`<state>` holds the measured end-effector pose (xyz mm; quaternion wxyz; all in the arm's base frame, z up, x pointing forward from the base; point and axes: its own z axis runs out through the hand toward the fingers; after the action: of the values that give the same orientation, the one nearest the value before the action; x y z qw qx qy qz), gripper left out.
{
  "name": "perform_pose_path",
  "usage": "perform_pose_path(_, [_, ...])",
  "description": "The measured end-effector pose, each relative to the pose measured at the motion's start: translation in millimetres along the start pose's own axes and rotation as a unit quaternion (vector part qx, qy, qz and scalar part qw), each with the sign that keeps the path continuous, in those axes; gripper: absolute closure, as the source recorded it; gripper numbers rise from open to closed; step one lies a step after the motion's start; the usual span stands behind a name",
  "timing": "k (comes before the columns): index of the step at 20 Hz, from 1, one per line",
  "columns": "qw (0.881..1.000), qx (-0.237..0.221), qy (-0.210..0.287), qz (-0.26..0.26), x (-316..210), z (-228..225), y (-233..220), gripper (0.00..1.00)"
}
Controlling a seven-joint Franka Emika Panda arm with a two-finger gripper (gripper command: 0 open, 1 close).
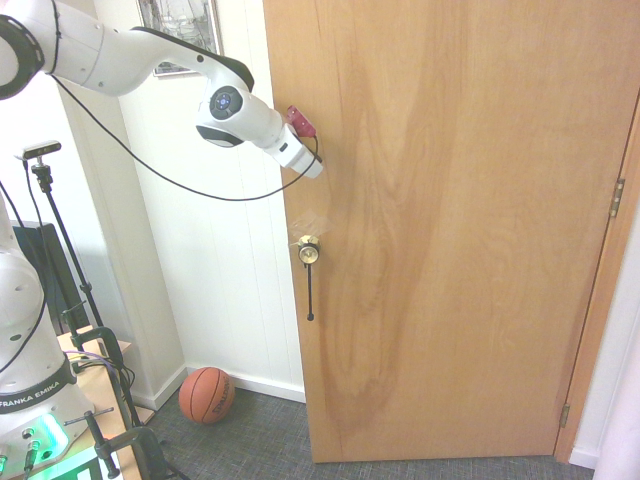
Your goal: Close the door
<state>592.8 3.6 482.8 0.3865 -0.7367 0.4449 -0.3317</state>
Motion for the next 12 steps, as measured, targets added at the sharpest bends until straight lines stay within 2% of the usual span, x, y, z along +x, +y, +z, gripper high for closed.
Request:
perform_pose_path(4, [1.0, 0.003, -0.007, -0.022, -23, 65, -22, 1.0])
perform_pose_path(8, [0.999, 0.006, -0.016, -0.037, -76, 127, -57, 1.0])
perform_pose_path(12, [0.999, 0.017, -0.006, -0.031, -124, 166, -92, 1.0])
